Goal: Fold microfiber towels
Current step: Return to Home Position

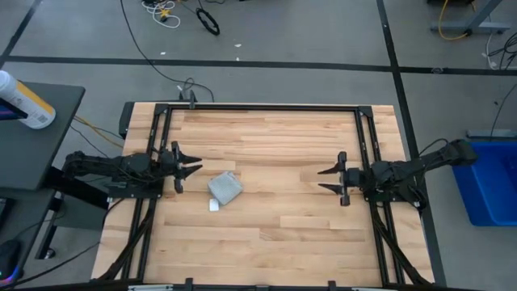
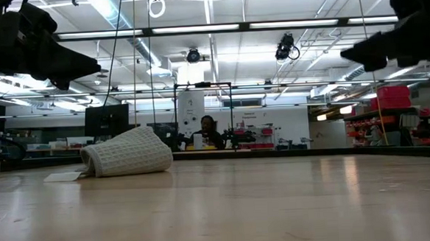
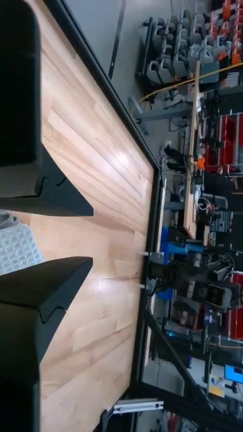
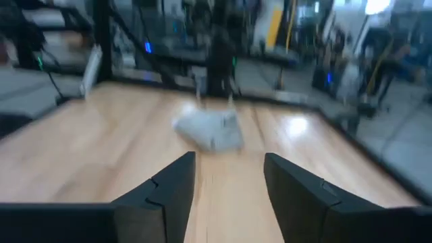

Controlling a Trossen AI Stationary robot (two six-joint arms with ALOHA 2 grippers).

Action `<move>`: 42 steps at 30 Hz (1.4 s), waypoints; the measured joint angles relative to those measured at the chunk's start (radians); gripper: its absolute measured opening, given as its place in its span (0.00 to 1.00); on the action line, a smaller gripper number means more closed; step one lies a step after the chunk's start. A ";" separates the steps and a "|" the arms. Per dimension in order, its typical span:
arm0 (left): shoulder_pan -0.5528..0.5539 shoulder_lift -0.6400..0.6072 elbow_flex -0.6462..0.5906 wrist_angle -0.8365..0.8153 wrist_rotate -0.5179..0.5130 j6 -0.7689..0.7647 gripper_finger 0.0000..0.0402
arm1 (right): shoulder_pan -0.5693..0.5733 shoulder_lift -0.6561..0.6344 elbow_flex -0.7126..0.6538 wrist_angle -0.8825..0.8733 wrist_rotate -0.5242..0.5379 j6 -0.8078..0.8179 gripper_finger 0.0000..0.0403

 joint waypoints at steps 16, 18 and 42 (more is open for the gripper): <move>0.000 -0.005 0.008 -0.036 0.022 -0.066 0.28 | 0.231 -0.377 0.048 -0.357 0.124 -0.016 0.37; 0.000 -0.004 0.011 -0.049 0.043 -0.092 0.28 | 0.282 -0.375 0.101 -0.504 0.142 0.060 0.39; 0.000 -0.009 0.009 -0.031 0.057 -0.025 0.28 | 0.568 -0.365 0.137 -0.467 0.362 0.064 0.51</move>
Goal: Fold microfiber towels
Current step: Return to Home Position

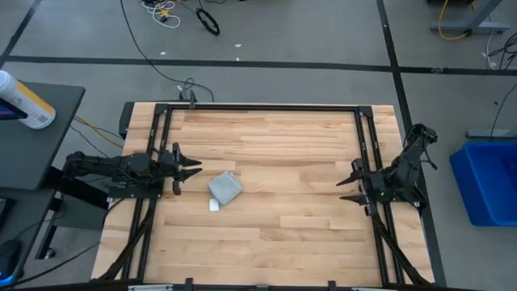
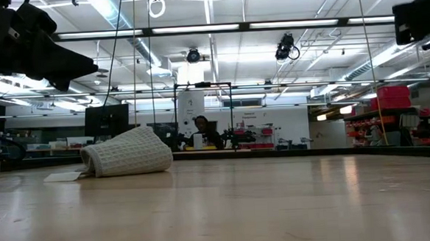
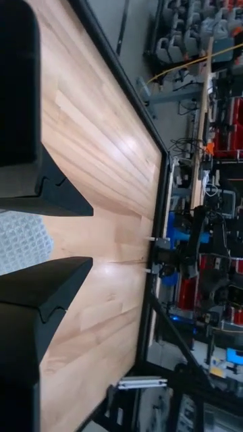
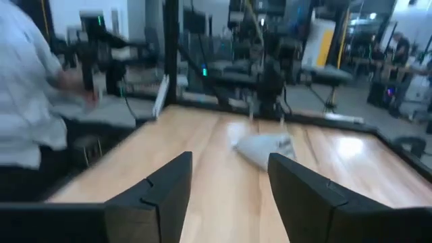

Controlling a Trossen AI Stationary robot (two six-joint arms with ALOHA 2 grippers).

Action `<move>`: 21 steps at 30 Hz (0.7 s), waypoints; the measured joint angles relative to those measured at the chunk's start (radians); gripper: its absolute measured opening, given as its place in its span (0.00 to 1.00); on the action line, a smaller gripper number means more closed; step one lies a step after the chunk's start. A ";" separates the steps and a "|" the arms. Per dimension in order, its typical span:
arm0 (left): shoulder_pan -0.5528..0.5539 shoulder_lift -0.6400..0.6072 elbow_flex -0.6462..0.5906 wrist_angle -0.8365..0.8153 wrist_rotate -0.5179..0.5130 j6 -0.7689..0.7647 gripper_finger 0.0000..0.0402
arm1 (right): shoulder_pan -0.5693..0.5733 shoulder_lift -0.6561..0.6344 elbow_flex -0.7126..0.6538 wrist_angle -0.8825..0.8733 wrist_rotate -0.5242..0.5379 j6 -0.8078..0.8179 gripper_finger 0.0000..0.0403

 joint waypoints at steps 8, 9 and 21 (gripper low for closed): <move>0.000 0.000 0.000 0.003 0.001 -0.064 0.28 | 0.000 0.000 0.000 0.370 -0.001 -0.006 0.55; 0.000 0.000 0.000 0.003 0.001 -0.064 0.28 | 0.000 0.000 0.000 0.425 -0.001 -0.006 0.56; 0.000 0.000 0.000 0.005 0.001 -0.066 0.28 | 0.000 0.000 0.000 1.067 -0.001 -0.005 0.53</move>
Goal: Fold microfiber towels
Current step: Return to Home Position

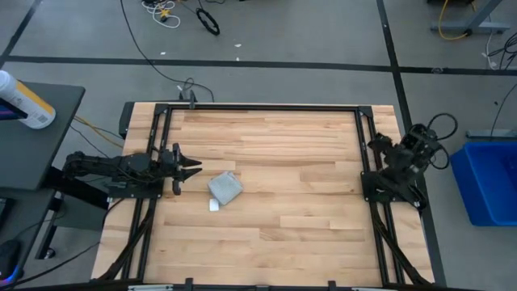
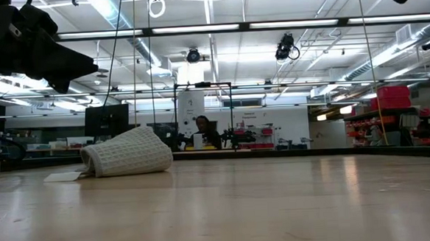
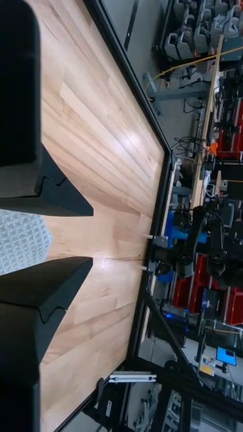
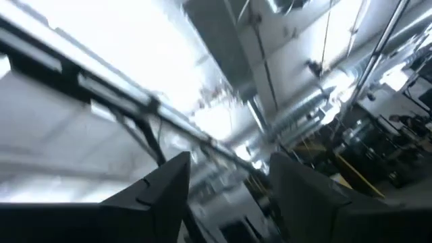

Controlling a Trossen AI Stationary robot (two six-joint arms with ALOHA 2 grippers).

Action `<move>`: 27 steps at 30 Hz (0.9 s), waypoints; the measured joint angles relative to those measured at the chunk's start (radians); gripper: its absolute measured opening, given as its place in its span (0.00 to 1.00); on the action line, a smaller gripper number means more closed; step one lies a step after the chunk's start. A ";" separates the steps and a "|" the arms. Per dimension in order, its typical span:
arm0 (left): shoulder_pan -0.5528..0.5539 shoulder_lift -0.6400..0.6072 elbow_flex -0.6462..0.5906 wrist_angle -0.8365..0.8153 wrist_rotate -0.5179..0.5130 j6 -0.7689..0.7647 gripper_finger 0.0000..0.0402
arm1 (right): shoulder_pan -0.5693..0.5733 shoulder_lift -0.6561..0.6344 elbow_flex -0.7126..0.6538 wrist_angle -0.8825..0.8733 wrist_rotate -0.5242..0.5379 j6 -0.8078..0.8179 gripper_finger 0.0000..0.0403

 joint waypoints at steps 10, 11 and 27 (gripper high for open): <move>0.000 0.000 0.000 0.000 0.000 0.000 0.28 | 0.000 0.000 0.000 0.147 0.000 0.000 0.46; 0.000 0.000 0.000 0.000 0.000 0.000 0.28 | 0.000 0.000 0.000 0.147 0.000 0.000 0.45; 0.000 0.000 0.000 0.000 0.000 0.000 0.28 | 0.000 0.000 0.000 0.147 0.000 -0.001 0.29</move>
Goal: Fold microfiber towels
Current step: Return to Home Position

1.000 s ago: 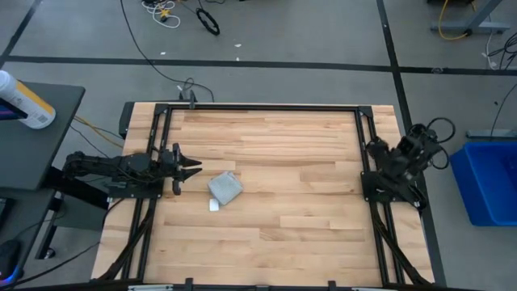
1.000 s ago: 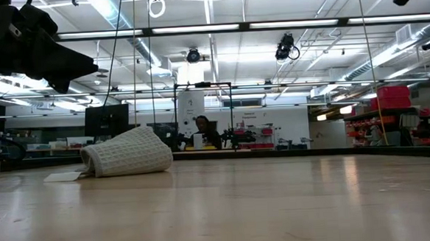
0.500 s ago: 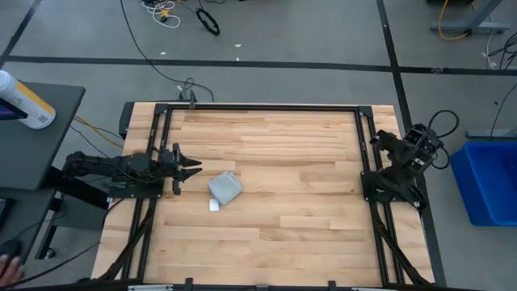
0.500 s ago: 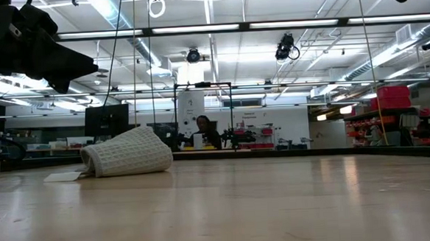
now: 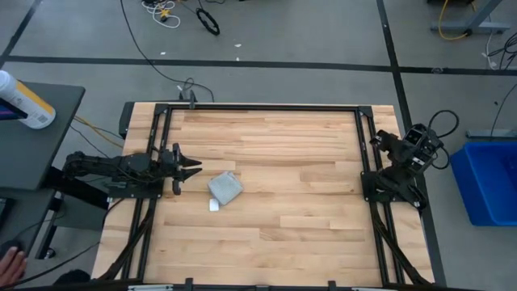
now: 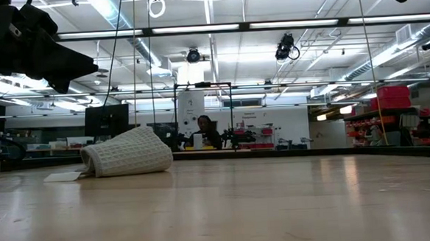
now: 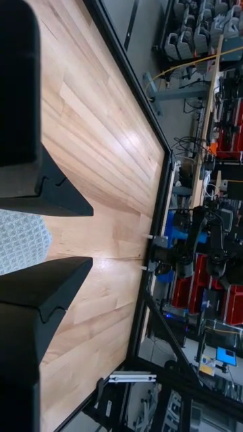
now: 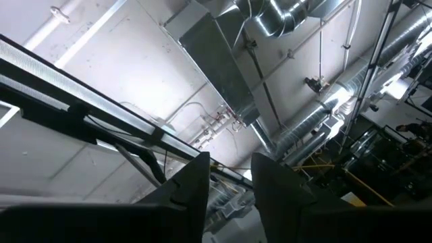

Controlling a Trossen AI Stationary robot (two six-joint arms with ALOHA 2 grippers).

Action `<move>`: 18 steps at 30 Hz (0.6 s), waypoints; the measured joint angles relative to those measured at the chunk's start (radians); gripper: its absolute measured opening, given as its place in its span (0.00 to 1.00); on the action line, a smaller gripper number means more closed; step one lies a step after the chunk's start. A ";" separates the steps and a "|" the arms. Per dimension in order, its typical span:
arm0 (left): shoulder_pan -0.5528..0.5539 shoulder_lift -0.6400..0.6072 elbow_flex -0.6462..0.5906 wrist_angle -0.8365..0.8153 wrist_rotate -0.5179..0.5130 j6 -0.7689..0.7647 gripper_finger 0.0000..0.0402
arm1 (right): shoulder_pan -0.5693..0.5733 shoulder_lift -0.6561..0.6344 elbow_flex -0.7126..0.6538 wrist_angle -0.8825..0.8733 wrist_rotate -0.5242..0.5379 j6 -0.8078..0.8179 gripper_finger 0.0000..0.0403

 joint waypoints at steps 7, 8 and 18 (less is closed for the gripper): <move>0.000 0.000 0.000 0.000 0.000 0.000 0.28 | 0.000 0.000 0.000 0.000 0.000 0.000 0.21; 0.000 0.000 0.000 0.000 0.000 0.000 0.28 | 0.000 0.000 0.000 0.000 0.000 0.000 0.20; 0.000 0.000 0.000 0.000 0.000 0.000 0.28 | 0.000 0.000 0.000 0.000 0.000 0.000 0.08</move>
